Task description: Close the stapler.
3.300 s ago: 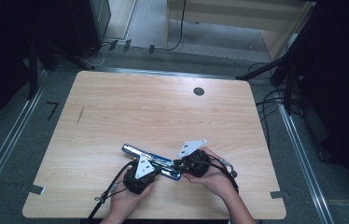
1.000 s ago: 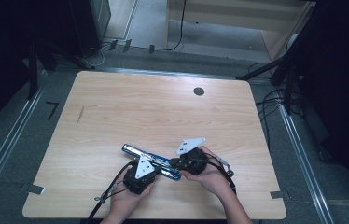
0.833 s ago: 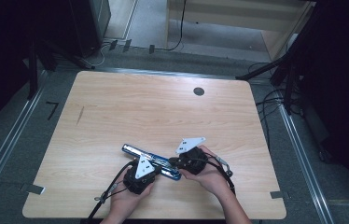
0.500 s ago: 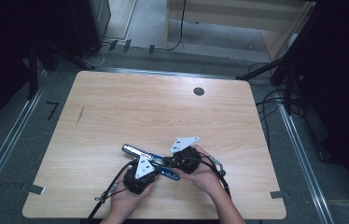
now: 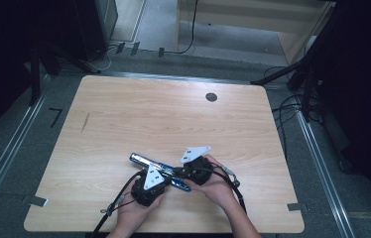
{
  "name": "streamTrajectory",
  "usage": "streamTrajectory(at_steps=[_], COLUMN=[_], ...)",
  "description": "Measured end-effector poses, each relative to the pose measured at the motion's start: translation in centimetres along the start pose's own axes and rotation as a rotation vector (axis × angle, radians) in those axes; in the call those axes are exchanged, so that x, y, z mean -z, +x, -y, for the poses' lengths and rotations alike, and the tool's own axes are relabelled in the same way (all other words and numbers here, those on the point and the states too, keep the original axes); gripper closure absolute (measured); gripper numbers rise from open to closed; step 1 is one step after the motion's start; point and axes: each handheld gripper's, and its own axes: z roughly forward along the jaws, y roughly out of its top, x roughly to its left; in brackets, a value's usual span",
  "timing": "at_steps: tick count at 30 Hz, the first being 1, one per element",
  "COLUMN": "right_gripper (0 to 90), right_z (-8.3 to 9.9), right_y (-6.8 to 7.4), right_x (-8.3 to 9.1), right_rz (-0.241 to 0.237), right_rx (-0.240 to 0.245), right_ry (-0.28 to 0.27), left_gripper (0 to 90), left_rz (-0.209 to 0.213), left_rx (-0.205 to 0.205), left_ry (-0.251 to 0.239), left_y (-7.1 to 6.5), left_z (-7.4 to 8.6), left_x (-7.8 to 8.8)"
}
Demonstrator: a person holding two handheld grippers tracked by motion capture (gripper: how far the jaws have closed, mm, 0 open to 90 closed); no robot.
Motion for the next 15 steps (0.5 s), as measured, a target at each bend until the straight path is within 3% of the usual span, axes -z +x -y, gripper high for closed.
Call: streamTrajectory(at_steps=[5, 15], right_gripper=[90.0, 90.0], right_z=[0.1, 0.9], right_y=[0.0, -0.1], right_x=[0.2, 1.2], right_rz=[0.001, 0.021], right_rx=[0.002, -0.007], right_ry=[0.002, -0.053], left_gripper=[90.0, 90.0], left_rz=[0.0, 0.006], left_rx=[0.005, 0.02], left_ry=[-0.001, 0.002], left_y=[0.0, 0.2], left_z=[0.0, 0.0], left_x=[0.0, 0.1])
